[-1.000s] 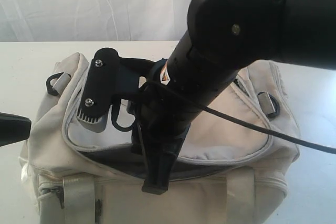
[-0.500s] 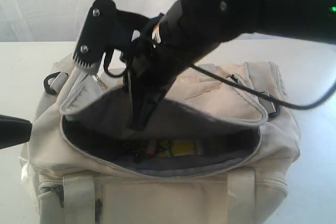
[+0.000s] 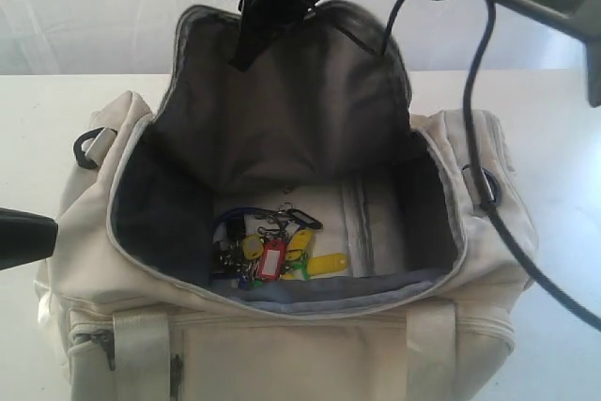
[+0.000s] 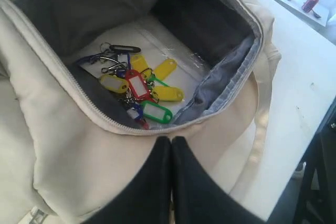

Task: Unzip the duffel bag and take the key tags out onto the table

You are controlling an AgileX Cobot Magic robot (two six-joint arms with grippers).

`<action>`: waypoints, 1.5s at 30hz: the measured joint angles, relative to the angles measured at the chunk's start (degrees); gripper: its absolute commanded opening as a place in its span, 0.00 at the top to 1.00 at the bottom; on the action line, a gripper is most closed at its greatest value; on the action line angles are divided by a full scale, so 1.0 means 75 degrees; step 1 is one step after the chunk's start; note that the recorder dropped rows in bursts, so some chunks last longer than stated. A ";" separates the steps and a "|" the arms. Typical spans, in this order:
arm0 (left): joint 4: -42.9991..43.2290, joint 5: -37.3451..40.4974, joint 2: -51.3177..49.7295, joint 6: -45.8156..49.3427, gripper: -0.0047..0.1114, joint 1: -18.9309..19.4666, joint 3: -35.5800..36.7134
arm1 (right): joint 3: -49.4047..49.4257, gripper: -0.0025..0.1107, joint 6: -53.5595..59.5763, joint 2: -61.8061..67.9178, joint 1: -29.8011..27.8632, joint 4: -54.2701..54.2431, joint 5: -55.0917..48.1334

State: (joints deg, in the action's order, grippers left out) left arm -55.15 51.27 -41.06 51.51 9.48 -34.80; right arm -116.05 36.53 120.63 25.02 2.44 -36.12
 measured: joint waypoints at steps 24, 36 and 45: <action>-0.0016 -0.0589 -0.0057 0.0125 0.96 0.0000 -0.0016 | -0.1012 0.74 -0.1731 -0.0248 -0.0321 0.0027 -0.1545; -0.0886 -0.0113 -0.2839 0.0409 0.96 -0.0190 -0.2349 | -0.0355 0.98 -0.1137 -0.0550 -0.0451 -0.1636 -0.4420; -0.0447 -0.0616 -0.5233 0.0468 0.96 -0.2220 -0.3228 | 0.1264 0.98 -0.0357 -0.0760 -0.0372 -0.3373 -0.4497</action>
State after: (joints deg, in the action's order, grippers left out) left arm -58.50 46.65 -80.31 55.02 -7.17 -59.01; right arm -106.58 33.85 114.94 22.23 -22.85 -69.84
